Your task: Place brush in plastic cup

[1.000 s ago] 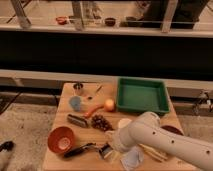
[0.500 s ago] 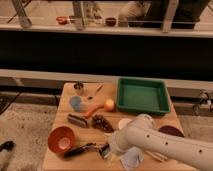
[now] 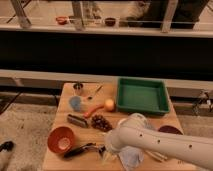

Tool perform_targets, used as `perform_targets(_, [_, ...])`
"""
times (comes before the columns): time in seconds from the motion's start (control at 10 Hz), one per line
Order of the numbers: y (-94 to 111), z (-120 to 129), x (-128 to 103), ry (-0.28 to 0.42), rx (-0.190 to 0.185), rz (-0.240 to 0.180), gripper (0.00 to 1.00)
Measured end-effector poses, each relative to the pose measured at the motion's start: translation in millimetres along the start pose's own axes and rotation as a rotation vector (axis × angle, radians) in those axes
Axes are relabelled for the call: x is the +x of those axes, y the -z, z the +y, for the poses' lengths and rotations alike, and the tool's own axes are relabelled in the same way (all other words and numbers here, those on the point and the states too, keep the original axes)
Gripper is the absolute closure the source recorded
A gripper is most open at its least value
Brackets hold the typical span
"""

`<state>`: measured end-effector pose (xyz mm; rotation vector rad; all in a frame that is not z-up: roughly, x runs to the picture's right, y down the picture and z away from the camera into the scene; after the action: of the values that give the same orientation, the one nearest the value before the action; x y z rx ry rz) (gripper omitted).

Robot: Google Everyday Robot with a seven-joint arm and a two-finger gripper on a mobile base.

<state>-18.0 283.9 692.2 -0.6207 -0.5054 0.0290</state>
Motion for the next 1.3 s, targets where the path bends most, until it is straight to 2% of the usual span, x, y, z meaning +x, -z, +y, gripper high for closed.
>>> perform_targets(1.0, [-46,-23,-5,-0.061,-0.002,0.005,0.2])
perform_targets(1.3, [-55,-22,-11,-0.054,-0.003,0.005,0.2])
